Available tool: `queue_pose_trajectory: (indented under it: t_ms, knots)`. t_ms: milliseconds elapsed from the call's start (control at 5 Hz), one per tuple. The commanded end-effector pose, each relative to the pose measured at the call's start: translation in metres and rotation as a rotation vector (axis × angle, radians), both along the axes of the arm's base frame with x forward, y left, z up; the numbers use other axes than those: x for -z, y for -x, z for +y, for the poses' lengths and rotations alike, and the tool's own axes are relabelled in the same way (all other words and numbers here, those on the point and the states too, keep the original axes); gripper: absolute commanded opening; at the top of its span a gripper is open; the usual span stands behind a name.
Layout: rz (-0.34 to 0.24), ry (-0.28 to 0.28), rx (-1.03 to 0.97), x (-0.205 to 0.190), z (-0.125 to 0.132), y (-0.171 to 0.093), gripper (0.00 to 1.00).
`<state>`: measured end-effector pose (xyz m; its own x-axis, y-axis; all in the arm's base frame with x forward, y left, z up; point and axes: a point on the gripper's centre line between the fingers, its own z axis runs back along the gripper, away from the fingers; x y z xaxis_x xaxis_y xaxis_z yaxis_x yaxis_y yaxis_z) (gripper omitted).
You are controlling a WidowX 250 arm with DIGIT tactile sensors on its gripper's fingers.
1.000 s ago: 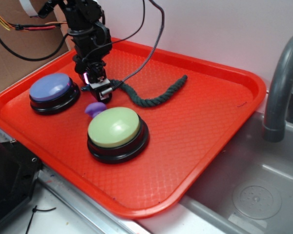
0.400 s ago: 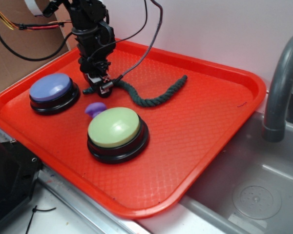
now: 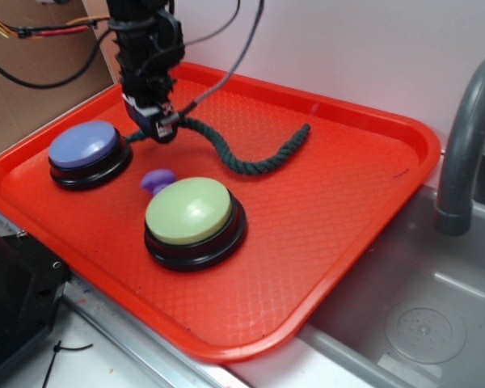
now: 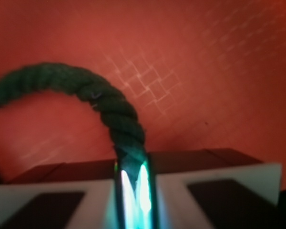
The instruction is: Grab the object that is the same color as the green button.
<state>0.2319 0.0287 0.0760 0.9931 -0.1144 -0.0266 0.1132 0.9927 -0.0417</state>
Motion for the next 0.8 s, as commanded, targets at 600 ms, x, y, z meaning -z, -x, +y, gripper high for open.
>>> queue_pose_trajectory:
  t_ms: [600]
  knots:
    - [-0.251,0.070,-0.183,-0.126,-0.016,0.062,0.00]
